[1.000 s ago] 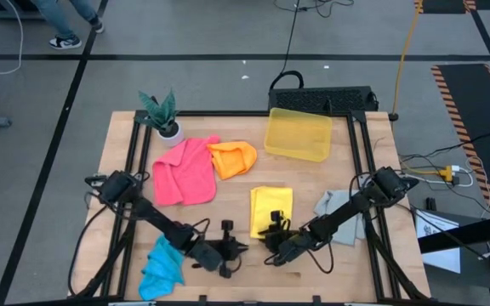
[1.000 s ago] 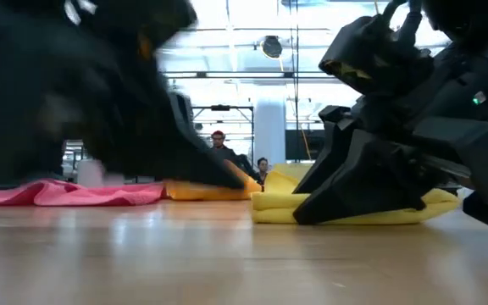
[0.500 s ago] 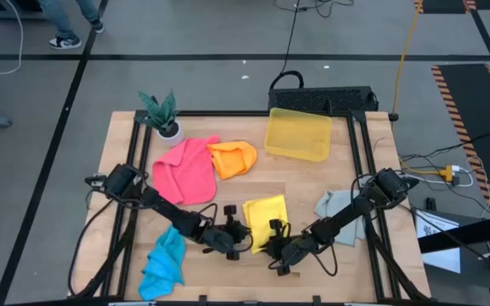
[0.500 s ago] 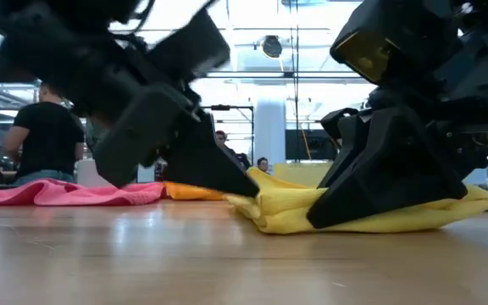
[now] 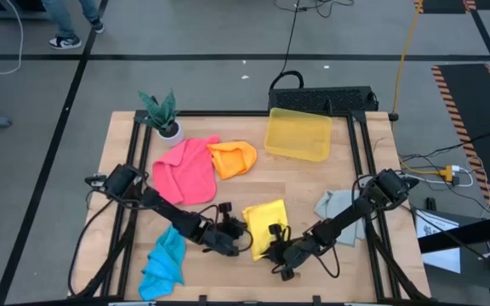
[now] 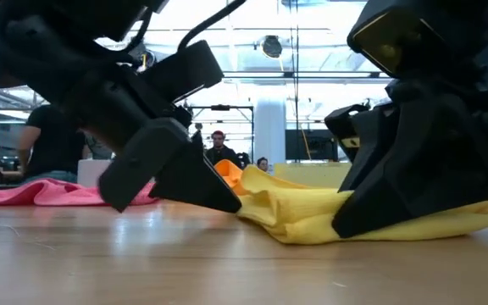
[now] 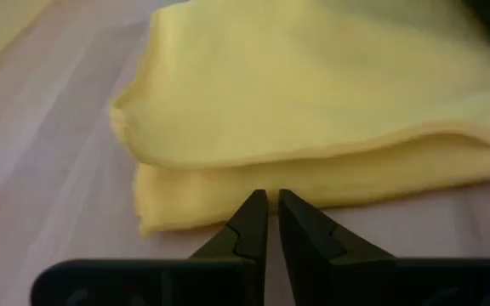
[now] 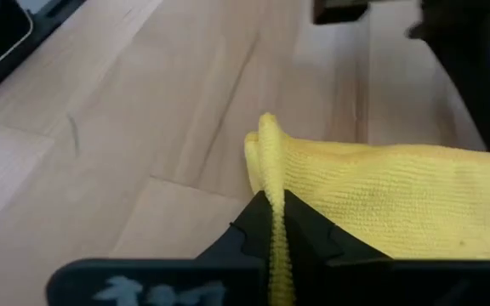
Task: Fold microfiber towels
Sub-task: Fold the yellow kitchen towel
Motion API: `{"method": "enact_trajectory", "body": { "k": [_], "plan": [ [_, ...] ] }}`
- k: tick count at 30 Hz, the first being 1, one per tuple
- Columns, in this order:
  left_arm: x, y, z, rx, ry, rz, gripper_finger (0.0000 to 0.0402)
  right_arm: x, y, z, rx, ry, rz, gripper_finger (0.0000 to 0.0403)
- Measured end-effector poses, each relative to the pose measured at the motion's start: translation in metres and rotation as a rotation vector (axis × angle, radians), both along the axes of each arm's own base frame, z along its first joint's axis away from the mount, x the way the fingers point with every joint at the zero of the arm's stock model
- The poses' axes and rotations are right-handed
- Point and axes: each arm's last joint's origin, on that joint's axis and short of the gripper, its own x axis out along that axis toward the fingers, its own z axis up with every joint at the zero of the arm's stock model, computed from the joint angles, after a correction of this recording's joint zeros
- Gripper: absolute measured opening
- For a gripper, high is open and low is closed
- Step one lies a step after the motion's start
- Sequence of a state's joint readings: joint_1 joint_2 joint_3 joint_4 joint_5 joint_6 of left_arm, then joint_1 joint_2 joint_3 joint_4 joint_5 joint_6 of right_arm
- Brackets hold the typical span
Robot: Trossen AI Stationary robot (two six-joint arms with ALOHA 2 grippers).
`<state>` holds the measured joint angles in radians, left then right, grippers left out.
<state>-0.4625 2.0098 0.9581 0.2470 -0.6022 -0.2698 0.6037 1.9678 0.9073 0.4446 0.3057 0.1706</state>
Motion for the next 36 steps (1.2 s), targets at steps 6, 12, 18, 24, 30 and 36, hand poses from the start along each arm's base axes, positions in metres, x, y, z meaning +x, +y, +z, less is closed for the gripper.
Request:
{"method": "enact_trajectory", "body": {
  "k": [6,12,18,24,30,36],
  "plan": [
    [0.004,0.008,-0.001,-0.039,0.008,0.017,0.0035,-0.002,0.001,0.009,-0.041,-0.022,0.036,0.0027],
    [0.004,0.01,-0.001,-0.036,0.017,0.025,0.0035,-0.003,-0.003,0.058,-0.019,-0.171,0.021,0.008],
    [0.003,0.011,-0.002,-0.029,0.025,0.03,0.0035,0.008,-0.033,0.068,-0.058,-0.164,-0.097,0.0124],
    [0.003,0.011,-0.002,-0.025,0.03,0.031,0.0035,0.02,-0.078,0.052,-0.124,-0.022,-0.265,0.0154],
    [0.003,0.011,-0.002,-0.023,0.031,0.031,0.0035,0.028,-0.103,0.05,-0.07,0.027,-0.252,0.0142],
    [0.003,0.011,-0.002,-0.023,0.031,0.031,0.0035,0.031,-0.115,0.047,-0.071,0.05,-0.242,0.0108]
  ]
}}
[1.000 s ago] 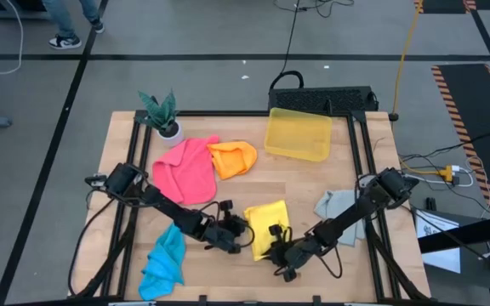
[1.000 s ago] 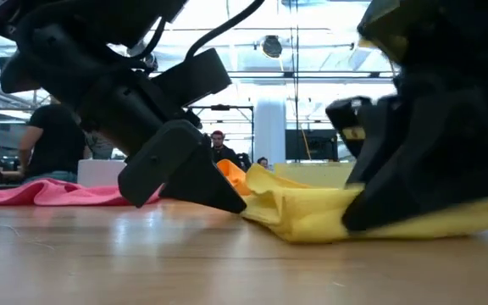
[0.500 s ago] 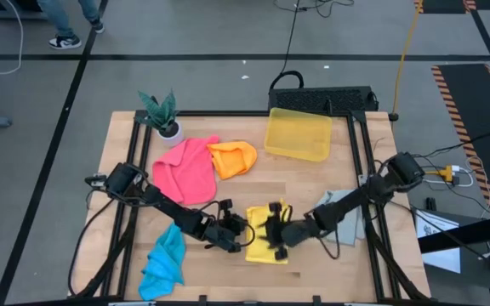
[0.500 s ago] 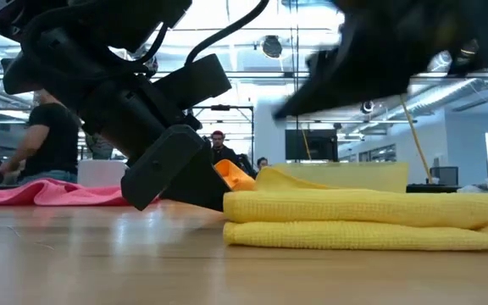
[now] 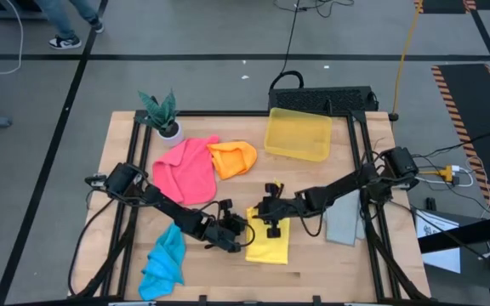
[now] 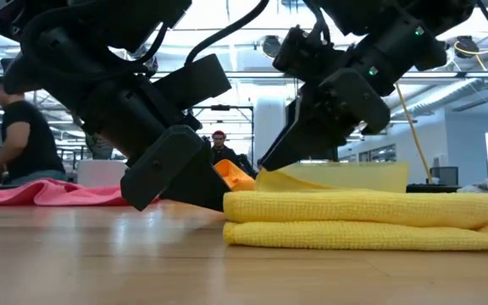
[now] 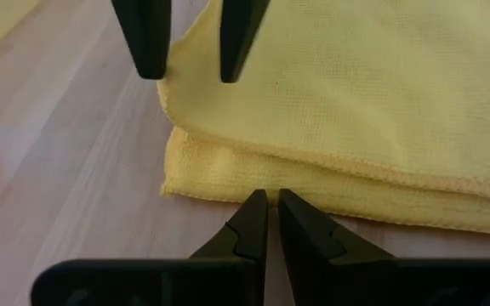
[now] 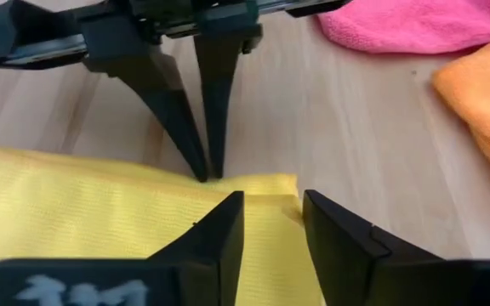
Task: Fold microfiber towels
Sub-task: Fold the yellow kitchen towel
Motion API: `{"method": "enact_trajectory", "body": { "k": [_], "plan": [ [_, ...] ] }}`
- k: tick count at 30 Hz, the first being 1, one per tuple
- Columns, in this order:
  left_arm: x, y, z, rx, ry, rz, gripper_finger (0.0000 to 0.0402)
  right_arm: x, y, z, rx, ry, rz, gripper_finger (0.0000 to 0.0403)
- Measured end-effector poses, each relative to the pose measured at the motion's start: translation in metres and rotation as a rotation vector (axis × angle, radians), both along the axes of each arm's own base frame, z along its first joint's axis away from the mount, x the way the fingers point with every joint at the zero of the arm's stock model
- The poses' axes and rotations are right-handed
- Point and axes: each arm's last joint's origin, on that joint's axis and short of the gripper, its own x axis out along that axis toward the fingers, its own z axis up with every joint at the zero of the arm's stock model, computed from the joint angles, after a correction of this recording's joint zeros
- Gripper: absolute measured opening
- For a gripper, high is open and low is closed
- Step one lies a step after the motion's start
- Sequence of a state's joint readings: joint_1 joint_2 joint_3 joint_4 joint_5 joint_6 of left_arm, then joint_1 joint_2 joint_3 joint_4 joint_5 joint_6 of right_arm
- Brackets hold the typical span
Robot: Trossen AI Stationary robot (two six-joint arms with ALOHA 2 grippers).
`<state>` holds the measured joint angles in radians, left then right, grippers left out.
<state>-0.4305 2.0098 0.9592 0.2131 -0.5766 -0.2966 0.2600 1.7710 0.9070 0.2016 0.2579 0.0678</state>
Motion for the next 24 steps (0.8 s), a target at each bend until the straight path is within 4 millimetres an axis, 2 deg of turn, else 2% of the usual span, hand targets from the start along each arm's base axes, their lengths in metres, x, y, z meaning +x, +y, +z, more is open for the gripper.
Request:
{"method": "enact_trajectory", "body": {
  "k": [5,9,14,17,21,24],
  "plan": [
    [0.0,0.0,0.0,0.001,0.0,-0.001,0.0035,0.0,-0.004,-0.001,-0.019,0.009,-0.002,0.009],
    [0.0,0.0,0.0,0.002,0.0,-0.001,0.0035,0.002,-0.01,-0.009,-0.026,0.044,0.001,0.0089],
    [0.0,0.0,0.0,0.001,0.0,-0.001,0.0035,0.004,-0.009,-0.016,0.019,0.065,0.075,0.0084],
    [0.0,0.0,0.0,0.002,0.0,-0.001,0.0035,0.004,-0.008,-0.016,0.008,0.057,0.089,0.0061],
    [0.0,0.0,0.0,0.001,0.0,-0.001,0.0035,0.004,-0.002,-0.015,-0.02,0.049,0.13,0.001],
    [0.0,0.0,0.0,0.001,0.0,-0.001,0.0035,0.002,0.003,-0.015,-0.052,0.044,0.113,0.0006]
  ]
}}
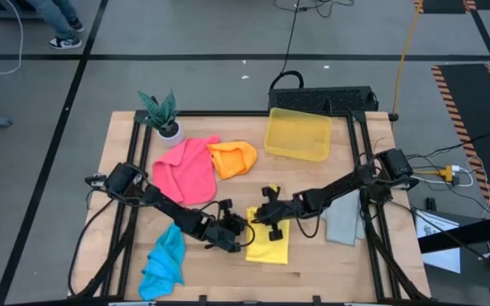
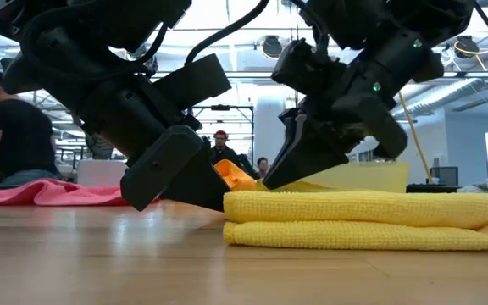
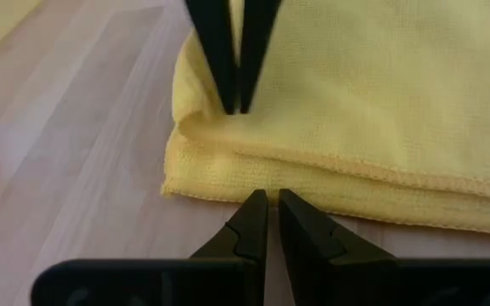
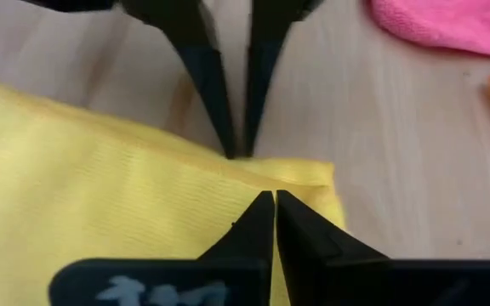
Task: Fold microfiber towels
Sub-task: Fold the yellow kitchen towel
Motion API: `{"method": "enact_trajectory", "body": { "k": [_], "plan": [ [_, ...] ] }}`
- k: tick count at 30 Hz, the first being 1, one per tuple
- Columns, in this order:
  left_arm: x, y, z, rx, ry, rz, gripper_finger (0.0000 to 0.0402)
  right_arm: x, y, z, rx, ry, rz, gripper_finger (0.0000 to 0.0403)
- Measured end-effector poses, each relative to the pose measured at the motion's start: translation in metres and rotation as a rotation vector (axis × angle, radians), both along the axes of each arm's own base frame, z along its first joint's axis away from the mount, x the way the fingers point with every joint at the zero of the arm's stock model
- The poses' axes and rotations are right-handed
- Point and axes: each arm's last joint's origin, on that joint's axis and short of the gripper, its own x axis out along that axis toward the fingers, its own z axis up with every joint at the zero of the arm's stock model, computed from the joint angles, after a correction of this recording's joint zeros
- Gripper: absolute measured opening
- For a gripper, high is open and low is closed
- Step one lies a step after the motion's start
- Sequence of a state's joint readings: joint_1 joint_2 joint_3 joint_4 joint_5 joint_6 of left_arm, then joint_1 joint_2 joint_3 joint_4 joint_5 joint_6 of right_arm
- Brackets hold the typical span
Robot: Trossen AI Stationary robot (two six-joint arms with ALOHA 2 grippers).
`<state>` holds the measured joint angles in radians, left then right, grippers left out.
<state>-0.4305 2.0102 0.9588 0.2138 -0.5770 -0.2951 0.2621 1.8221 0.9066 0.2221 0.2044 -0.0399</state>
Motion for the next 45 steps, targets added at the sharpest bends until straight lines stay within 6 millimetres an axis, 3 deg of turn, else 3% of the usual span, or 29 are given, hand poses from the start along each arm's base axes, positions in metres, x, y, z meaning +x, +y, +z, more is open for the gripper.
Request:
{"method": "enact_trajectory", "body": {
  "k": [7,12,18,22,25,28,34,41,45],
  "plan": [
    [0.0,0.0,0.0,-0.001,0.0,0.001,0.0035,-0.007,0.016,0.015,-0.045,-0.041,0.068,0.0001],
    [0.0,0.0,0.0,-0.003,-0.001,0.002,0.0035,-0.007,0.012,0.02,-0.036,-0.043,0.047,0.001],
    [0.0,0.0,0.0,-0.003,0.0,0.002,0.0035,-0.008,-0.01,0.013,-0.046,0.021,-0.011,0.0067],
    [0.0,0.0,0.0,-0.003,0.0,0.002,0.0035,-0.013,-0.016,0.005,-0.026,0.02,0.029,0.0111],
    [0.0,0.0,0.0,-0.003,0.0,0.002,0.0035,-0.018,-0.019,-0.001,-0.053,-0.012,0.045,0.0123],
    [0.0,0.0,0.0,-0.003,0.0,0.002,0.0035,-0.017,-0.019,0.0,-0.049,-0.082,0.049,0.0104],
    [0.0,0.0,0.0,-0.004,-0.003,0.002,0.0035,-0.018,-0.019,-0.003,-0.045,-0.084,0.064,0.0013],
    [0.0,0.0,0.0,-0.004,-0.009,-0.001,0.0035,-0.018,-0.017,-0.002,-0.028,-0.083,0.087,0.0014],
    [0.001,0.0,0.0,-0.003,-0.009,-0.002,0.0035,-0.016,-0.008,0.003,0.015,-0.151,0.197,0.0003]
  ]
}}
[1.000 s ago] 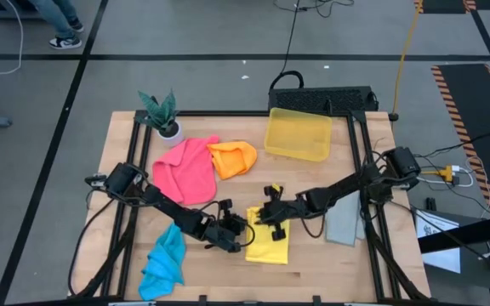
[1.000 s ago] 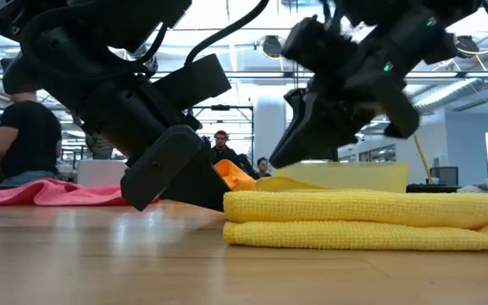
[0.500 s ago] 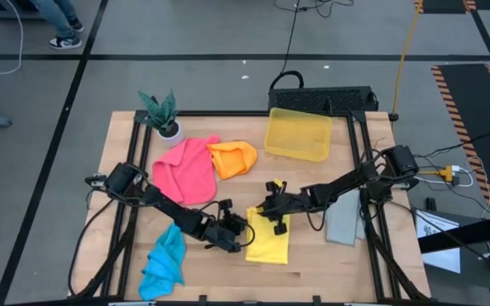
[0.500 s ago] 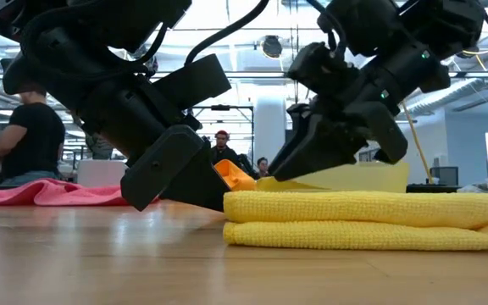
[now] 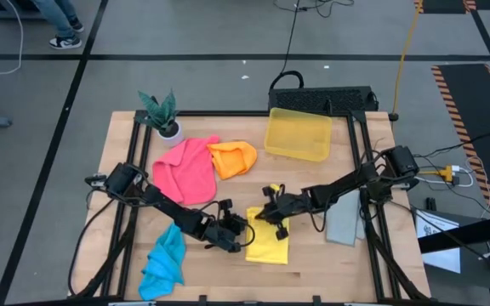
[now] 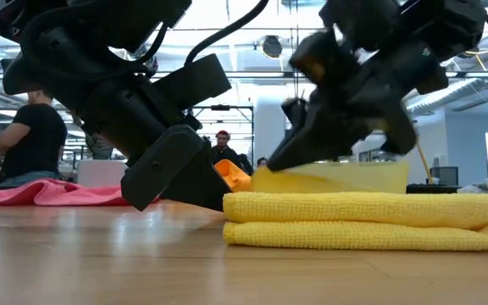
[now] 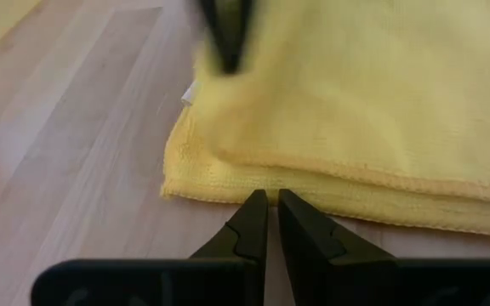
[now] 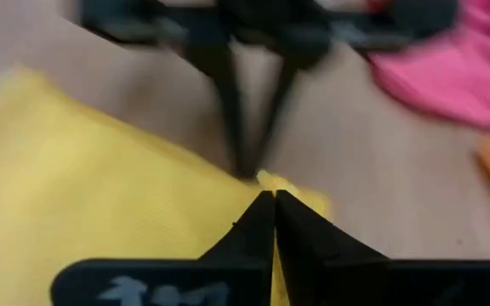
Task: Fold microfiber towels
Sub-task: Fold the yellow kitchen towel
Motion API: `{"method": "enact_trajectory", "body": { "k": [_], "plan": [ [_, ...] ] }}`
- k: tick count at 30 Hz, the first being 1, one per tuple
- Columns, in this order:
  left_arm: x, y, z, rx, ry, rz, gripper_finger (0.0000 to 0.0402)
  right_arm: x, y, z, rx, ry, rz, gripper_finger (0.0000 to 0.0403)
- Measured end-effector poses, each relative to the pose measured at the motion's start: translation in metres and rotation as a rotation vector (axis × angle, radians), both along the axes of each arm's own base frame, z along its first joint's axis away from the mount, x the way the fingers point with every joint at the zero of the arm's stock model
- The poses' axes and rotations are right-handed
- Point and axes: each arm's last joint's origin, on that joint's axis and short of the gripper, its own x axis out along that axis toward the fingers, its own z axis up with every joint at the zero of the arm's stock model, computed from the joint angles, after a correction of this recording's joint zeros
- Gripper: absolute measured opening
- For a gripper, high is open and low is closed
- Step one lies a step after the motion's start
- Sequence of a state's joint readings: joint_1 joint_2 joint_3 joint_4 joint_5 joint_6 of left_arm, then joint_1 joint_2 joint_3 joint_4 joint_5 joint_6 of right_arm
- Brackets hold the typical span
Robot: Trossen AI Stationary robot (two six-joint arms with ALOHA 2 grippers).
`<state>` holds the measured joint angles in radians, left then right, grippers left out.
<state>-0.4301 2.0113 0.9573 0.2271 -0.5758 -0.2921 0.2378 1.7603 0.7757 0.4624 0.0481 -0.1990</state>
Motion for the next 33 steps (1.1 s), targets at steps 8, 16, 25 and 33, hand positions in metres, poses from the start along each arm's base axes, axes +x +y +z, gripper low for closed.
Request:
{"method": "enact_trajectory", "body": {
  "k": [8,16,25,33],
  "plan": [
    [0.0,0.0,0.0,0.0,0.0,-0.001,0.0035,0.003,0.022,0.018,0.064,-0.085,0.152,0.0001],
    [0.0,0.0,0.0,-0.001,-0.001,-0.001,0.0035,-0.003,0.029,0.057,0.05,-0.217,0.202,0.0001],
    [0.0,0.0,0.0,-0.002,-0.002,-0.002,0.0035,0.005,0.01,0.047,0.062,-0.171,0.096,0.0],
    [0.0,0.0,0.0,-0.002,-0.001,-0.002,0.0035,0.016,-0.013,0.015,0.049,-0.08,0.002,0.0]
  ]
}}
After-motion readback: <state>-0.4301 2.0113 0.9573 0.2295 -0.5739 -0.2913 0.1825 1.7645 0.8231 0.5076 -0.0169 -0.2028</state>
